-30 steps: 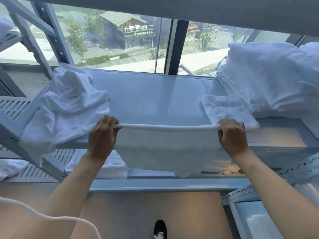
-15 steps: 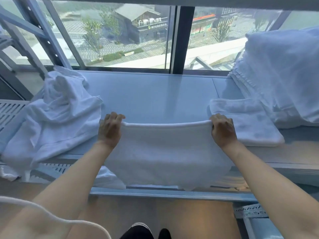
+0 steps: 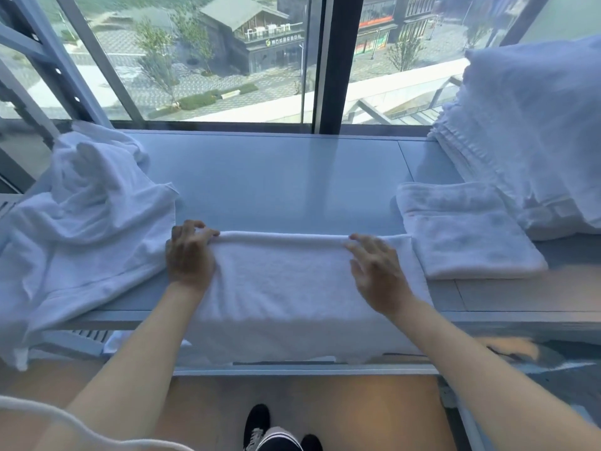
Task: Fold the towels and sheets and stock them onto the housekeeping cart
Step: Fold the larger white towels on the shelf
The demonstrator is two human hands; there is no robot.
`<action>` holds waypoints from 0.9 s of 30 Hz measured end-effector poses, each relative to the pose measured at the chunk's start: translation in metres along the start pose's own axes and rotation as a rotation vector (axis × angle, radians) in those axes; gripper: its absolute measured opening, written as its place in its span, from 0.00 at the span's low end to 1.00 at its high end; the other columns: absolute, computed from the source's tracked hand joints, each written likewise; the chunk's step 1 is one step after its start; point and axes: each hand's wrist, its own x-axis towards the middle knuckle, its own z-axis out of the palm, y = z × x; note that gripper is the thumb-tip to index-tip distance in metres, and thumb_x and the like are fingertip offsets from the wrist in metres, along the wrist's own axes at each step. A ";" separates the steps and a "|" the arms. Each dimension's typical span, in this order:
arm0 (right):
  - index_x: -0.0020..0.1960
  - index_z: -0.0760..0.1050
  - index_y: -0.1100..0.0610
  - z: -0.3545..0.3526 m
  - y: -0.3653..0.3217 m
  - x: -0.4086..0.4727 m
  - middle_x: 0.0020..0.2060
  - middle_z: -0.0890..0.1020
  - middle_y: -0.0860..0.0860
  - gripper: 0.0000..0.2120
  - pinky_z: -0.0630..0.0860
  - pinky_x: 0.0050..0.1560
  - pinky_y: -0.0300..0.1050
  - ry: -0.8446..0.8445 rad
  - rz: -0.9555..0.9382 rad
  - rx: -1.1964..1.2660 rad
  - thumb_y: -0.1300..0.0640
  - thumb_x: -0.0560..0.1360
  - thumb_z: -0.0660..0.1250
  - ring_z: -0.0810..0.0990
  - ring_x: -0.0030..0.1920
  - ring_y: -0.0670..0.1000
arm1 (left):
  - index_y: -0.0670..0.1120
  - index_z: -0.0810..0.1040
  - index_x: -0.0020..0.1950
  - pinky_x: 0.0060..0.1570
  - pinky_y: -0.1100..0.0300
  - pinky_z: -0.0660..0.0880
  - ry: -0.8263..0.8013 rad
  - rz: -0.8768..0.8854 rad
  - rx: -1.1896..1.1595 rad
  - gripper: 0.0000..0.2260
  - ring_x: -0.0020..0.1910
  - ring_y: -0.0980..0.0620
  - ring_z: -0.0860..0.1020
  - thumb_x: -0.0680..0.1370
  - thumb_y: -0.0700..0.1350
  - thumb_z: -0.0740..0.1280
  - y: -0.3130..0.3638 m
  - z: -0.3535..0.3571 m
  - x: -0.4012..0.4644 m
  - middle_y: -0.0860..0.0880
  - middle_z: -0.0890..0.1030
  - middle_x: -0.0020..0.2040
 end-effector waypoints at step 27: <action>0.83 0.51 0.43 0.045 -0.016 0.054 0.83 0.49 0.44 0.30 0.42 0.80 0.59 -0.370 -0.020 -0.027 0.38 0.83 0.51 0.45 0.83 0.48 | 0.63 0.52 0.83 0.80 0.43 0.42 -0.440 0.117 0.047 0.29 0.83 0.52 0.44 0.82 0.67 0.48 0.057 0.004 -0.061 0.56 0.48 0.85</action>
